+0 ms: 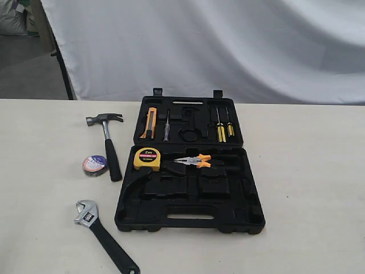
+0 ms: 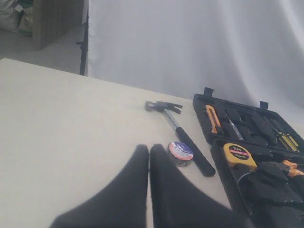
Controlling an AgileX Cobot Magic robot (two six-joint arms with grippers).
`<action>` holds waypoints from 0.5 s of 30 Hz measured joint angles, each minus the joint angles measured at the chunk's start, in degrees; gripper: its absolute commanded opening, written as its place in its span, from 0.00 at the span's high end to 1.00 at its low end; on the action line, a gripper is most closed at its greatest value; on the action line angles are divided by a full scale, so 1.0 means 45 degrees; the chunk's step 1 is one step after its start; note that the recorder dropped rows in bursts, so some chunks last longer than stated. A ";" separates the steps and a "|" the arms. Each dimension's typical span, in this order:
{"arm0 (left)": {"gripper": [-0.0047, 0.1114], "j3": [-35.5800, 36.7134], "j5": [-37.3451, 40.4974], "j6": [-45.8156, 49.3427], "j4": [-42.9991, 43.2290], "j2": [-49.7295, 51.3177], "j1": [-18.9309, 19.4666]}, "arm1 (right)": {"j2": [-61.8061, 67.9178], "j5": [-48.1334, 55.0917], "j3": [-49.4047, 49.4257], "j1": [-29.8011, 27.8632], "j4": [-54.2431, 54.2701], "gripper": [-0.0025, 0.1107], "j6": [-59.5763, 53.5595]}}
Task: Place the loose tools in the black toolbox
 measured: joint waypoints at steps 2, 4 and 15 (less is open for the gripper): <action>0.95 0.0000 0.0000 0.0000 0.0000 0.0000 0.0000 | 0.0000 0.0000 0.0000 0.0000 0.0000 0.98 0.0000; 0.95 0.0000 0.0000 0.0000 0.0000 0.0000 0.0000 | 0.0000 0.0000 0.0000 0.0000 0.0000 0.98 0.0000; 0.95 0.0000 0.0000 0.0000 0.0000 0.0000 0.0000 | -0.0007 -0.3019 0.0000 0.0000 0.0537 0.98 0.2642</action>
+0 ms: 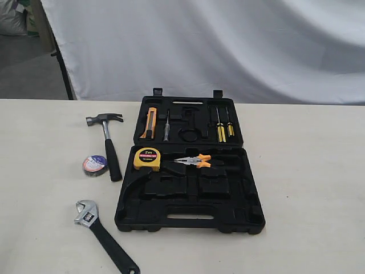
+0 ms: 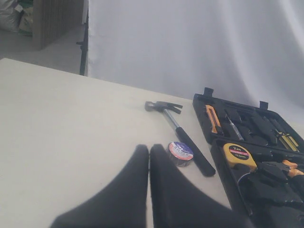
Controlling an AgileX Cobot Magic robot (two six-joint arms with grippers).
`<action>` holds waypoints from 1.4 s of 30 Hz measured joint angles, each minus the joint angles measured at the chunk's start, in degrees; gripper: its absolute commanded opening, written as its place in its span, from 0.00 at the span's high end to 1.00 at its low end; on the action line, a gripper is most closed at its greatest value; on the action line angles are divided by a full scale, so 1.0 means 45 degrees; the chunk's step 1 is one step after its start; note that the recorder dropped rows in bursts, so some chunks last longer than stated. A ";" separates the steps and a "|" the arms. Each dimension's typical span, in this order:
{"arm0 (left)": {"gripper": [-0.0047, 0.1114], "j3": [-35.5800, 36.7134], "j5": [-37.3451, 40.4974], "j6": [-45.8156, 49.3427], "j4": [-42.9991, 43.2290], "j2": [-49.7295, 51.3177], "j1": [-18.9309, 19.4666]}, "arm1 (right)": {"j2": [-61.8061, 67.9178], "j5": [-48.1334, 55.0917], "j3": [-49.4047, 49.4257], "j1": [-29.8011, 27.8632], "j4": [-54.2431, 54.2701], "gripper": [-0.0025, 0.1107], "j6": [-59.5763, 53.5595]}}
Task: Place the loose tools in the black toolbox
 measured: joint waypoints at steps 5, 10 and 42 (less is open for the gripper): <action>0.95 0.0000 0.0000 0.0000 0.0000 0.0000 0.0000 | 0.0000 -0.1315 0.0000 0.0000 0.0197 0.98 0.1650; 0.95 0.0000 0.0000 0.0000 0.0000 0.0000 0.0000 | -0.0021 -0.3635 0.0000 0.0000 0.0222 0.98 0.1919; 0.95 0.0000 0.0000 0.0000 0.0000 0.0000 0.0000 | 1.8676 -0.2580 -1.0380 0.6389 -1.5433 0.98 1.1741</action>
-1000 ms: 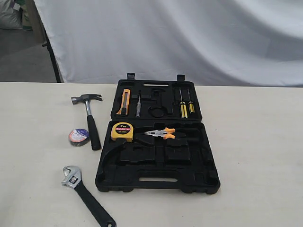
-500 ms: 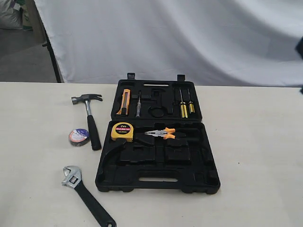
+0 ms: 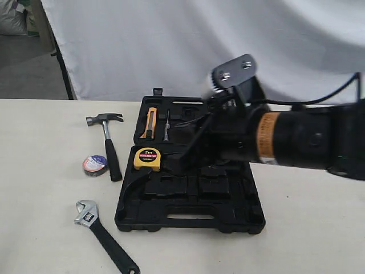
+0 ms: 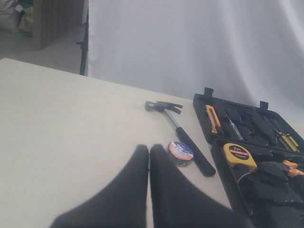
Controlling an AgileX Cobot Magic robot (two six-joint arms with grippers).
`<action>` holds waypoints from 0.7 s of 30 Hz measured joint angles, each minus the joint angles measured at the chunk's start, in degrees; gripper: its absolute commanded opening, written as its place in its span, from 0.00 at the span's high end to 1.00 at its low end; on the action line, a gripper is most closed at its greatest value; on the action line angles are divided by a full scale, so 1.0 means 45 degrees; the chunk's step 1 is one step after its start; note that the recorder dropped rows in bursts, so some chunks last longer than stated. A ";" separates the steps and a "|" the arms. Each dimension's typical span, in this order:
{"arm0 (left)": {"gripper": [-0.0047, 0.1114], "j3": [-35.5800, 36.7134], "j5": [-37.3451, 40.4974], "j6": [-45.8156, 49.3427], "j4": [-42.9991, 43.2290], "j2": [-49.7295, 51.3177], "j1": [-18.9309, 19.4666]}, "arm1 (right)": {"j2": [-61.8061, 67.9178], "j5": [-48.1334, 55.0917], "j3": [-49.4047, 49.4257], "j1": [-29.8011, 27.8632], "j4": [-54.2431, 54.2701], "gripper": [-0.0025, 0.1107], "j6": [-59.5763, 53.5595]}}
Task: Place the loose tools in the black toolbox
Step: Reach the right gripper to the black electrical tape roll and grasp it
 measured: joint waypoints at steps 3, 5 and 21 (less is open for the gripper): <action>0.95 0.0000 0.0000 0.0000 0.0000 0.0000 0.0000 | 0.1890 0.3224 -0.2039 0.1789 -0.0104 0.98 0.0231; 0.95 0.0000 0.0000 0.0000 0.0000 0.0000 0.0000 | 0.2743 0.3600 -0.3087 0.2153 -0.0104 0.98 0.0231; 0.95 0.0000 0.0000 0.0000 0.0000 0.0000 0.0000 | 0.5402 1.2082 -0.8444 0.1931 1.4796 0.98 -1.5667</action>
